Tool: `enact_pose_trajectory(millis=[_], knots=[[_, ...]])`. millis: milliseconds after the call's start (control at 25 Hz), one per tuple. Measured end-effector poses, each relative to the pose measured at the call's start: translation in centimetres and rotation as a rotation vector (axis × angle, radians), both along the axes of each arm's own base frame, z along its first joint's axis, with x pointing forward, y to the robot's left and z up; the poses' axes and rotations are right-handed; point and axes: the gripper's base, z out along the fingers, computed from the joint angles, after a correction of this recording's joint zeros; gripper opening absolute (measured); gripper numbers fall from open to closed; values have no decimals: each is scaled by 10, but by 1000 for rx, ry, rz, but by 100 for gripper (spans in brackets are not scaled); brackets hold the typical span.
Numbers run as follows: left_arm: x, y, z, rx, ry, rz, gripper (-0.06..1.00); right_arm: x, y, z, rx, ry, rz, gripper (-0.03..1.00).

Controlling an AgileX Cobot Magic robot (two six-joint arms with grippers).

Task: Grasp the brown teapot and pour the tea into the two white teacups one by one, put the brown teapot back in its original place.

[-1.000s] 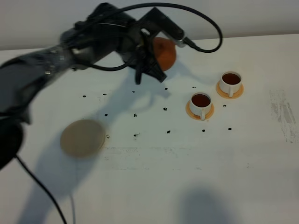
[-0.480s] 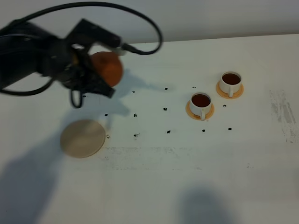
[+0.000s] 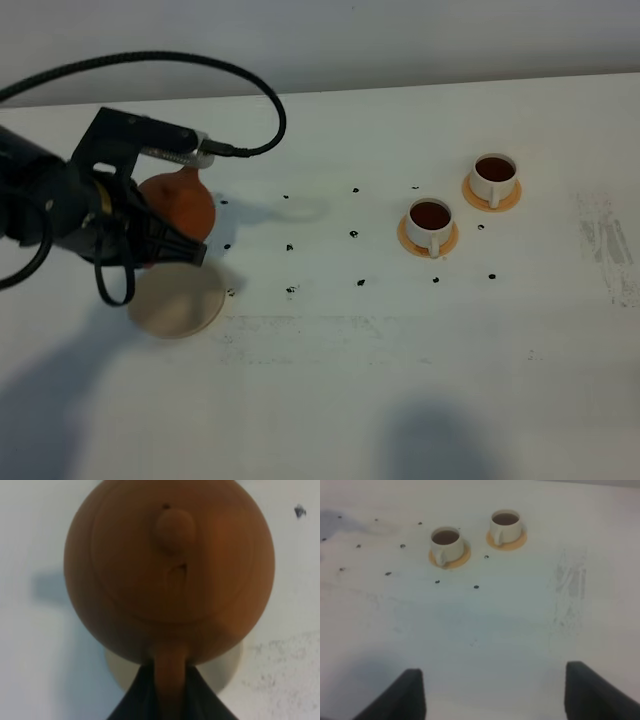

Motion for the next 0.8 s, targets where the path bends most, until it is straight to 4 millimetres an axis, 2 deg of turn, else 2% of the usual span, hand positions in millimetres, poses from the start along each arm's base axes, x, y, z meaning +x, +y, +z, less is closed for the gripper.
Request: enact_pose_trajectory(millis=[320,600,800], knots=[[-20,7,-25,-23,33,43,10,0,0,0,0,0,0,59],[-23,28,-39,-33,39,117,10,0,0,0,0,0,0,59],[-30,31,-49,-43,44,130,10,0,0,0,0,0,0,59]])
